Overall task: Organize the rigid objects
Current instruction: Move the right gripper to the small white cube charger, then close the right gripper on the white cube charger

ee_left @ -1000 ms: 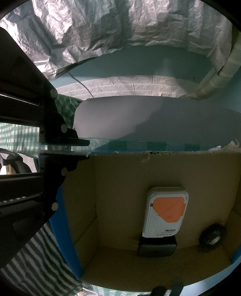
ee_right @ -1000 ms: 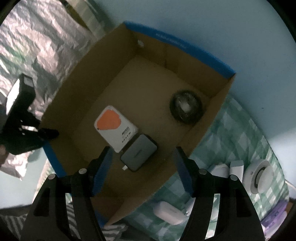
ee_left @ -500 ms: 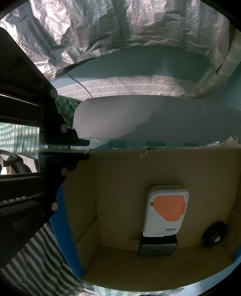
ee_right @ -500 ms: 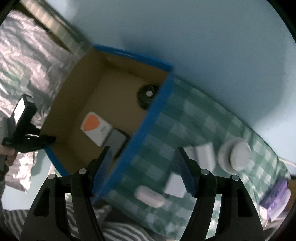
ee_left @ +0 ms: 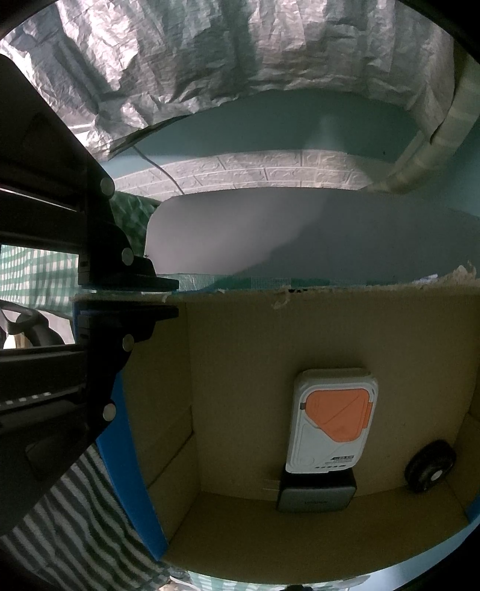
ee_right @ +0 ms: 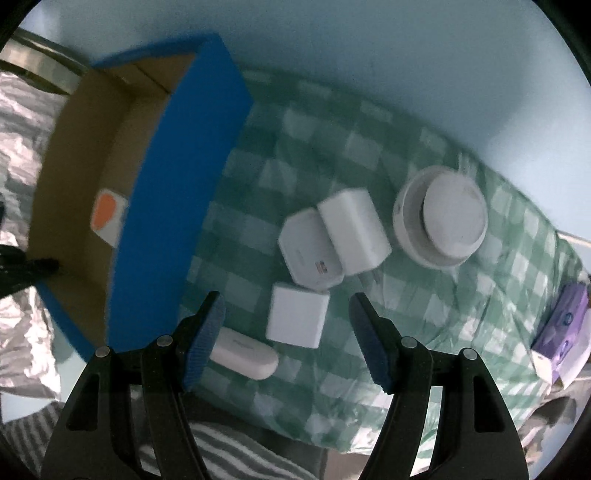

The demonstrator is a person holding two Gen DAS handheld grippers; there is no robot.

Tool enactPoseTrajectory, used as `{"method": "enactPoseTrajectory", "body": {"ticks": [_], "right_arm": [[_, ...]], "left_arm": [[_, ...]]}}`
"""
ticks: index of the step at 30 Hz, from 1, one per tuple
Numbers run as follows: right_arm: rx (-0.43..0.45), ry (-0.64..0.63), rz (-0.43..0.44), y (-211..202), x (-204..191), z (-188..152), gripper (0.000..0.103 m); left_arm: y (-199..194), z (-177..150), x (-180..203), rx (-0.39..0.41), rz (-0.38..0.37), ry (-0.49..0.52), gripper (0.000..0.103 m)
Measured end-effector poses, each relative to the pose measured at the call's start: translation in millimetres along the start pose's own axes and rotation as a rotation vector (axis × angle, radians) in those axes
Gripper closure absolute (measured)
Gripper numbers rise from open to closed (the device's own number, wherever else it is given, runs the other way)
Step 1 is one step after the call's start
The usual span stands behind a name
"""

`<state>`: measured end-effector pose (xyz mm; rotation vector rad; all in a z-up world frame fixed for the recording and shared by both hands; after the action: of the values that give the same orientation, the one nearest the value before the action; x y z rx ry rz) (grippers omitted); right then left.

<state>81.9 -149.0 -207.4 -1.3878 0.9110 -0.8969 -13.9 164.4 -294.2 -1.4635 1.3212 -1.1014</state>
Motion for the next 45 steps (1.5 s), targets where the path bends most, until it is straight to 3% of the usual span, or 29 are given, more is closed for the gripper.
{"method": "enactPoseTrajectory", "body": {"ticks": [6, 18, 23, 31, 45], "right_arm": [[-0.072, 0.044, -0.017, 36, 7, -9, 0.032], [-0.115, 0.077, -0.031, 69, 5, -9, 0.032], [-0.130, 0.087, -0.023, 82, 3, -7, 0.042], [-0.113, 0.092, -0.038, 91, -4, -5, 0.051], [-0.072, 0.059, -0.031, 83, -8, -20, 0.053]], "left_arm": [[0, -1, -2, -0.001, -0.002, -0.006, 0.094], [0, -2, -2, -0.003, 0.002, -0.005, 0.094], [0, -2, -2, -0.002, 0.002, -0.005, 0.094], [0, -2, -1, -0.002, 0.002, -0.005, 0.094], [1, -2, -2, -0.001, -0.001, -0.003, 0.094]]}}
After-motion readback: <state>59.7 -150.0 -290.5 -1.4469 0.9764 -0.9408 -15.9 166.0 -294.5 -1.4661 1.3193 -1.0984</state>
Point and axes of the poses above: each gripper's, at about its wrist camera, not at the fingertips, and y roughly the way its jaws point, x to its right, z to its top, the point moved 3 cm from there along y, roughly the way its jaws point, and after that the axes turned 4 degrees about -z, right-handed, at the moved point
